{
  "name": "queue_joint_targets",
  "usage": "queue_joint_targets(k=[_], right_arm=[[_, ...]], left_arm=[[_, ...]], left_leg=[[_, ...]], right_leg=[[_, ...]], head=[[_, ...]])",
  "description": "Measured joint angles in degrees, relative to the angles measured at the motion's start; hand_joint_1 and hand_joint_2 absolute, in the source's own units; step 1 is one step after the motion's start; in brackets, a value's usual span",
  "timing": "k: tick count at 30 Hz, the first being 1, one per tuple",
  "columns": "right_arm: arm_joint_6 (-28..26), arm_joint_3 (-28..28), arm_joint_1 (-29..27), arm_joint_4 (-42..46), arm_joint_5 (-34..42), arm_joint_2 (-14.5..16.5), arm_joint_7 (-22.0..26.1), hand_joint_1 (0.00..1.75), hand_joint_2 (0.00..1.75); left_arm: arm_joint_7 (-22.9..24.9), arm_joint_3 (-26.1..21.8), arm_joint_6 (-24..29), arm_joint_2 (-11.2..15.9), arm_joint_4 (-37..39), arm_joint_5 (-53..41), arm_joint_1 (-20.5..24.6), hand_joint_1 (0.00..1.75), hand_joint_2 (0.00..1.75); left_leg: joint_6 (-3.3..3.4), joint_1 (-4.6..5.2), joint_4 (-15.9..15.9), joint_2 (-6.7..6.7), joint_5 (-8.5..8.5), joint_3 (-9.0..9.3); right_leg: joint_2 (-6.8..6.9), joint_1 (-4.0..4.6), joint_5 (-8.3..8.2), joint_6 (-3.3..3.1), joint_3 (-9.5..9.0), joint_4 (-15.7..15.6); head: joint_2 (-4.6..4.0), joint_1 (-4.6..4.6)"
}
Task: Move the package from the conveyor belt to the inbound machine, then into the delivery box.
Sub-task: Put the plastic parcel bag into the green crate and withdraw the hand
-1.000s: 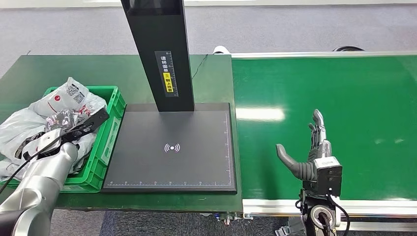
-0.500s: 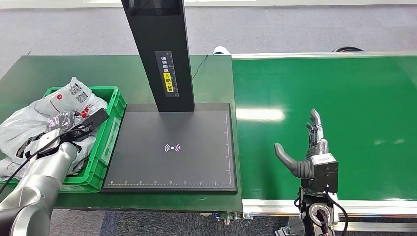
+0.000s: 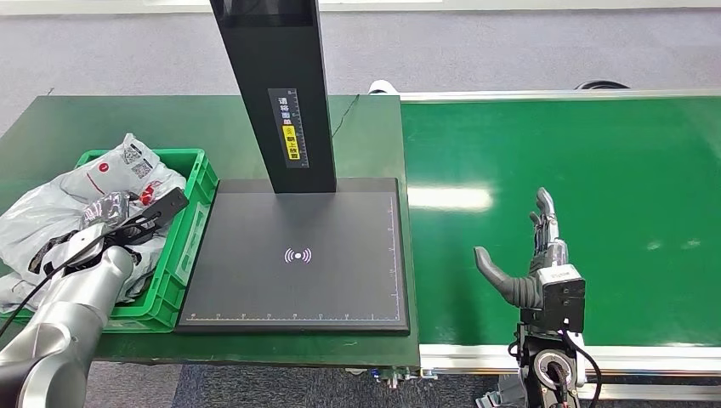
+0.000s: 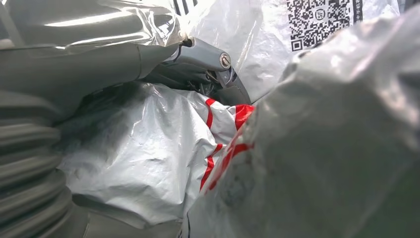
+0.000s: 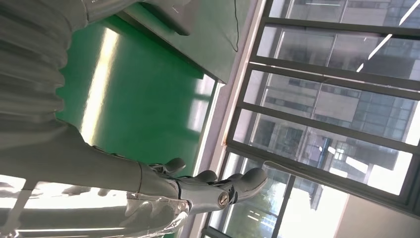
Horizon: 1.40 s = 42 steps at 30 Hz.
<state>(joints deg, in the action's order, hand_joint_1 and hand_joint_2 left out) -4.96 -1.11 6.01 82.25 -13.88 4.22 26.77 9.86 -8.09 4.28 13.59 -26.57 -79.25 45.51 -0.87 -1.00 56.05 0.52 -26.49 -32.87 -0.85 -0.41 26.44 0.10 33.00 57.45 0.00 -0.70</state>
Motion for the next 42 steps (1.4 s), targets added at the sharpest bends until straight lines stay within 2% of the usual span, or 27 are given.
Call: queue_joint_targets(k=[9,14,16,18,20,22,24,27,30,35,42], right_arm=[[0.0,0.0,0.0,0.0,0.0,0.0,0.0,0.00,1.75],[0.0,0.0,-0.1,0.0,0.0,0.0,-0.1,0.00,1.75],[0.0,0.0,-0.2,0.0,0.0,0.0,-0.1,0.00,1.75],[0.0,0.0,-0.4,0.0,0.0,0.0,-0.2,0.00,1.75],[0.0,0.0,-0.5,0.0,0.0,0.0,-0.2,0.00,1.75],[-0.6,0.0,-0.9,0.1,0.0,0.0,-0.1,0.00,1.75],[-1.4,-0.1,-1.6,0.4,0.1,-0.1,0.0,0.00,1.75],[-1.7,-0.1,-2.3,0.8,0.3,-0.1,0.2,0.00,1.75],[-1.8,-0.2,-2.7,1.0,0.3,-0.2,0.2,0.00,1.75],[-1.8,-0.3,-2.9,1.1,0.5,-0.2,0.3,0.00,1.75],[-1.8,-0.3,-3.0,1.3,0.5,-0.2,0.3,0.00,1.75]], left_arm=[[0.2,0.0,0.8,0.0,0.1,-0.1,-0.1,0.00,1.75],[1.3,0.0,7.9,-0.2,-0.6,-0.5,-1.1,0.00,1.75],[0.9,-0.3,11.5,-0.3,-1.6,-0.1,-1.9,0.00,0.87],[-0.1,-0.8,15.0,-0.3,-2.8,0.7,-2.6,0.00,0.87],[-1.8,-1.2,18.3,-0.4,-4.3,1.5,-3.4,0.00,1.75],[-6.3,-1.6,23.3,-0.8,-8.0,2.9,-4.8,0.00,1.75],[-10.7,-1.5,26.4,-1.4,-15.2,4.7,-6.6,0.00,1.75],[-9.9,-0.8,22.8,-2.0,-24.8,6.3,-8.0,0.00,1.75],[-9.2,-0.3,21.8,-2.3,-29.9,7.0,-9.1,0.00,1.75],[-9.7,0.4,23.1,-2.5,-33.5,7.7,-10.2,0.00,1.75],[-10.2,0.7,24.5,-2.5,-34.3,8.3,-10.7,0.00,1.75]], left_leg=[[0.00,0.00,0.0,0.00,0.00,0.01],[0.00,0.00,0.0,-0.02,0.00,0.01],[0.00,0.00,0.0,-0.01,0.00,0.01],[0.00,0.00,0.0,-0.01,0.00,-0.01],[0.00,0.00,0.0,-0.01,0.00,-0.02],[0.00,0.00,0.0,0.00,0.00,-0.05],[0.00,0.00,0.0,0.05,0.00,-0.10],[0.01,0.02,0.0,0.04,-0.01,-0.13],[0.01,0.02,0.0,0.05,-0.01,-0.12],[0.00,0.01,0.0,0.05,-0.01,-0.11],[0.00,0.01,0.0,0.05,-0.01,-0.11]], right_leg=[[0.00,0.00,0.00,0.00,0.00,0.0],[-0.01,0.00,0.00,0.00,0.02,0.0],[-0.01,0.00,0.00,0.00,0.03,0.0],[0.00,0.00,0.00,0.00,0.05,0.0],[0.00,0.00,0.00,0.00,0.09,0.0],[0.00,0.00,0.00,0.00,0.13,0.0],[0.02,-0.01,0.00,0.01,0.14,0.0],[0.02,-0.02,0.00,0.01,0.14,0.0],[0.02,-0.02,0.00,0.01,0.15,0.0],[0.03,-0.01,0.00,0.00,0.14,0.0],[0.03,-0.01,0.00,0.00,0.14,0.0]], head=[[0.00,0.00],[0.00,0.00],[0.00,0.00],[0.00,0.00],[0.00,0.01],[0.00,0.01],[0.00,0.01],[0.00,0.01],[0.00,0.01],[0.00,0.01],[0.00,0.01]])
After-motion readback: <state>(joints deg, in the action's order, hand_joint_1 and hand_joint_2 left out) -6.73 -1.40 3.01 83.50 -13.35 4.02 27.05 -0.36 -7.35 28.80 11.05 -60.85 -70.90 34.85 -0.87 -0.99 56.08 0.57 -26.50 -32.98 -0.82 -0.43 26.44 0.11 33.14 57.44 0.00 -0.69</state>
